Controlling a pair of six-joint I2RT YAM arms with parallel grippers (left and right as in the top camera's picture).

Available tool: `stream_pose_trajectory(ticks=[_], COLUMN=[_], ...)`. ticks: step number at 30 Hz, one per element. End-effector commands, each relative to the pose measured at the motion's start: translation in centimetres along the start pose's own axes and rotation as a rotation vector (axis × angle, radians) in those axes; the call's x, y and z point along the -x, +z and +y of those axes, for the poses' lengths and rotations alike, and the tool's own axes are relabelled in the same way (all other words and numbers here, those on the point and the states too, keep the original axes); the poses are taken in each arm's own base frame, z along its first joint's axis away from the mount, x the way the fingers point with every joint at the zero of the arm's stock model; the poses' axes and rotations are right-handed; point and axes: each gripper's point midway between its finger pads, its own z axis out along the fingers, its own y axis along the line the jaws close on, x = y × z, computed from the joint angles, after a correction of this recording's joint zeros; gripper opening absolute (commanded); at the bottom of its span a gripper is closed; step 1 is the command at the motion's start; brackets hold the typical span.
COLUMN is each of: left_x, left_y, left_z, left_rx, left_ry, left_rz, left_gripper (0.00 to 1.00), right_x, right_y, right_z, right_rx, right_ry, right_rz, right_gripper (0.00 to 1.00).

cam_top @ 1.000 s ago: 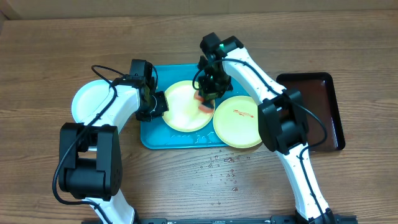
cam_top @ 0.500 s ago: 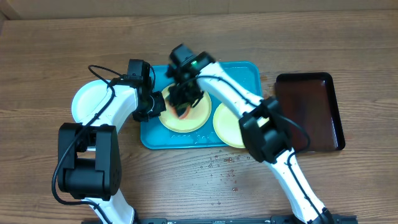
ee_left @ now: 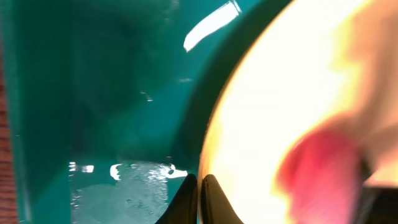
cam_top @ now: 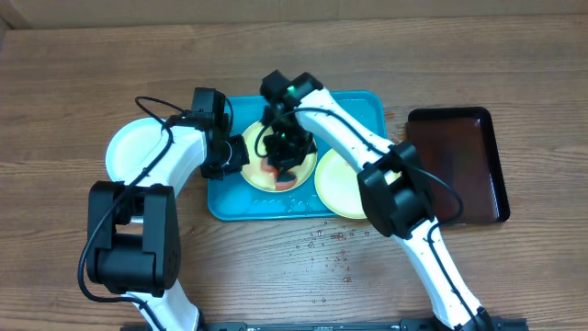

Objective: Clean dirty plates on tray and stack at the side
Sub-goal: 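Lower the sponge onto the yellow plate and scrub it, then lift the sponge away and tilt the yellow plate up with the left gripper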

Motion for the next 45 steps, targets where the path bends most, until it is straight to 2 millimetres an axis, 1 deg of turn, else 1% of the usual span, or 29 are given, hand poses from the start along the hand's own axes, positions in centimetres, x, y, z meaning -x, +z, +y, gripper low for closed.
stream_pose_trajectory(ticks=[1,4,7,10,13,15,17,20,22,24,26,28,29,31,33,36,37,39,41,43,45], left_x=[-0.1,-0.1,-0.1,-0.1,-0.1,0.0,0.1,0.3,0.7,1.1,1.8,2.4,2.8,3.7,4.4,5.2,5.4,5.7,5.9,6.0,6.2], left_y=[0.1,0.1,0.1,0.1,0.1,0.1,0.2,0.1,0.0,-0.3,-0.8,-1.8,-2.4,-3.7,-5.3,-7.7,-8.5,-9.9,-11.2,-12.4,-13.5], left_z=[0.7,0.8,0.8,0.8,0.8,0.7,0.6,0.3,-0.1,-0.5,-0.8,-1.3,-1.4,-1.4,-1.2,-0.7,-0.4,0.0,0.4,0.7,1.1], left_rx=[0.025,0.026,0.028,0.027,0.027,0.026,0.021,0.005,-0.016,-0.028,-0.035,-0.040,-0.037,-0.016,0.017,0.082,0.109,0.154,0.187,0.223,0.270], left_ry=[0.004,0.004,0.004,0.004,0.004,0.005,0.005,0.008,0.031,0.056,0.083,0.112,0.122,0.141,0.164,0.240,0.261,0.300,0.334,0.347,0.358], left_rz=[0.004,0.004,0.003,0.003,0.002,0.000,-0.005,-0.013,-0.022,-0.037,-0.057,-0.082,-0.097,-0.138,-0.179,-0.237,-0.254,-0.283,-0.309,-0.338,-0.371], left_gripper=[0.04,0.04,0.04,0.04,0.04,0.04,0.04,0.04,0.05,0.04,0.04,0.04,0.04,0.04,0.04,0.04,0.04,0.04,0.04,0.04,0.04], right_x=[2.0,3.6,5.2,7.0,8.1,8.1,7.6,6.5,6.0,5.9,6.1,6.3,6.3,6.1,5.6,4.5,4.1,3.3,2.6,2.1,1.7], right_y=[-0.3,-0.6,-0.7,-0.4,-0.3,-0.1,0.0,0.2,-0.3,-1.8,-4.2,-7.5,-9.6,-13.2,-16.6,-21.0,-22.5,-24.5,-25.8,-26.2,-26.2], right_z=[-8.8,-9.2,-8.8,-6.3,-2.6,-0.3,1.1,1.8,2.0,1.9,1.3,0.6,0.2,-0.6,-1.5,-2.9,-3.7,-5.2,-7.1,-8.8,-9.9], right_rx=[-0.280,-0.266,-0.235,-0.137,0.011,0.098,0.151,0.185,0.227,0.259,0.269,0.271,0.272,0.265,0.255,0.239,0.229,0.201,0.160,0.124,0.117], right_ry=[0.171,0.202,0.209,0.168,0.106,0.060,0.020,0.017,0.018,0.030,0.042,0.041,0.034,0.039,0.048,0.040,0.052,0.081,0.118,0.158,0.183], right_rz=[-0.078,-0.141,-0.209,-0.265,-0.295,-0.288,-0.266,-0.218,-0.195,-0.198,-0.233,-0.290,-0.327,-0.390,-0.447,-0.524,-0.548,-0.584,-0.605,-0.606,-0.594], right_gripper=[0.04,0.04,0.04,0.04,0.04,0.04,0.04,0.04,0.04,0.04,0.04,0.04,0.04,0.04,0.04,0.04,0.04,0.04,0.04,0.04,0.04])
